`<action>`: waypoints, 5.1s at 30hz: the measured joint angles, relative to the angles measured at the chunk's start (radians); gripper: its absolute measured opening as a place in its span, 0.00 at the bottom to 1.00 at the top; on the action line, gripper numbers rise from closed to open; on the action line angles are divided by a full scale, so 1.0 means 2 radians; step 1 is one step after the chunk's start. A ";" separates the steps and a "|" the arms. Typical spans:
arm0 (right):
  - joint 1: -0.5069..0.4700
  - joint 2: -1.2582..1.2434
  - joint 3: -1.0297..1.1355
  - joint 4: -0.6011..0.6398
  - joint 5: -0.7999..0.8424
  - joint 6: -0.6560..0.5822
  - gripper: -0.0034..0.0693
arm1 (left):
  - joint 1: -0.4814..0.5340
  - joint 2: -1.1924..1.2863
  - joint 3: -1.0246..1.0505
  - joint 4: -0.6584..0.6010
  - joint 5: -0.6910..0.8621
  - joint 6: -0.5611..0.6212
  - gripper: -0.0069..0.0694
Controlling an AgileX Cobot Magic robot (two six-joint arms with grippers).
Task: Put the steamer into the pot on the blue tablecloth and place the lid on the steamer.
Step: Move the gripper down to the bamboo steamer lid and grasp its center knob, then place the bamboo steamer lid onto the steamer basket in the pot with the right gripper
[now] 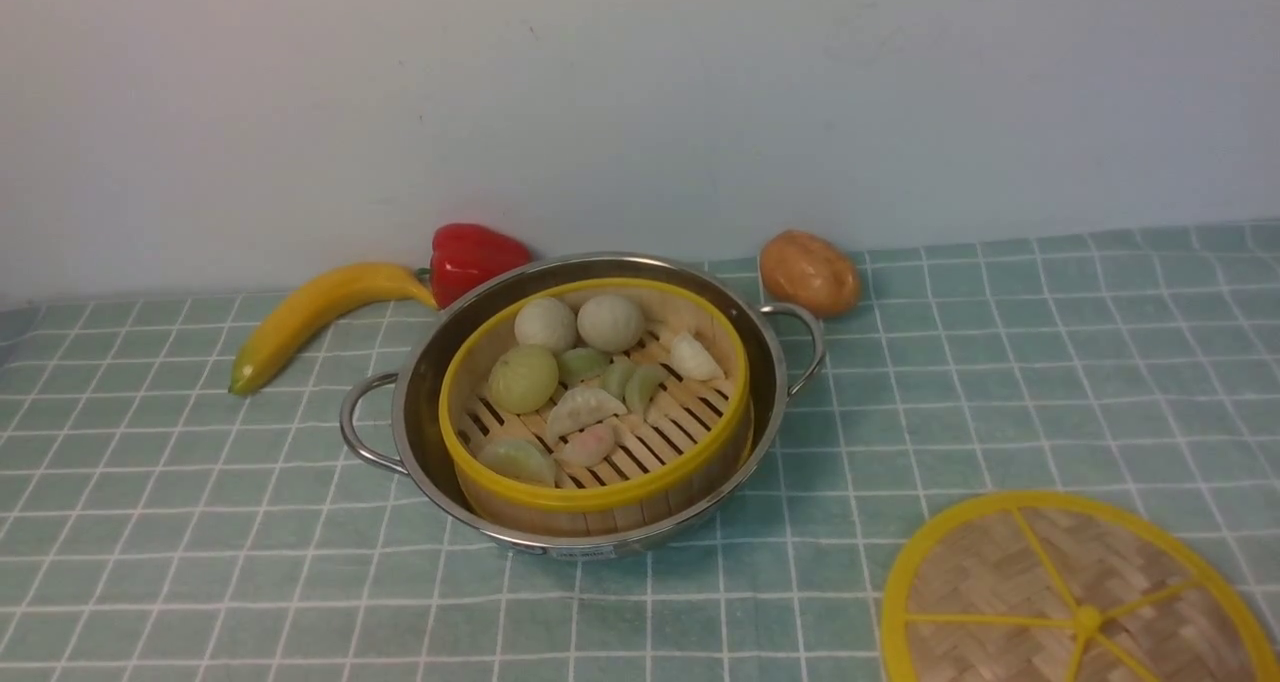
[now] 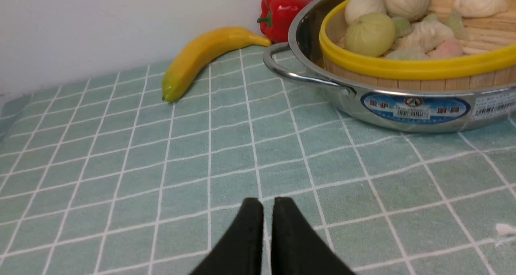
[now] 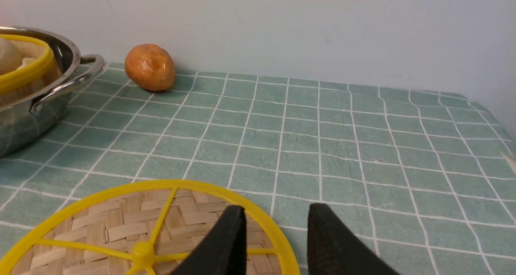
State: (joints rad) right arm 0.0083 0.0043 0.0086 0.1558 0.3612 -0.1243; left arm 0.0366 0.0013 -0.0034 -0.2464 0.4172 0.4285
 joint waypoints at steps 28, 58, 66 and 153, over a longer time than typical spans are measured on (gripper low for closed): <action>0.000 0.000 0.000 0.000 0.000 0.000 0.38 | 0.000 -0.001 0.005 0.148 -0.050 -0.117 0.18; 0.000 0.075 -0.265 0.058 0.166 0.059 0.38 | 0.000 -0.001 0.005 0.151 -0.050 -0.117 0.27; 0.000 0.116 -0.290 0.143 0.258 0.062 0.38 | 0.000 -0.001 0.005 0.151 -0.050 -0.117 0.29; 0.306 0.847 -0.810 0.009 0.301 -0.079 0.25 | 0.000 -0.001 0.005 0.151 -0.050 -0.117 0.41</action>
State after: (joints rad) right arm 0.6204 1.6991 -1.6106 0.1737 0.9628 -0.2814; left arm 0.0374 -0.0004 0.0070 0.0560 0.3165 0.1939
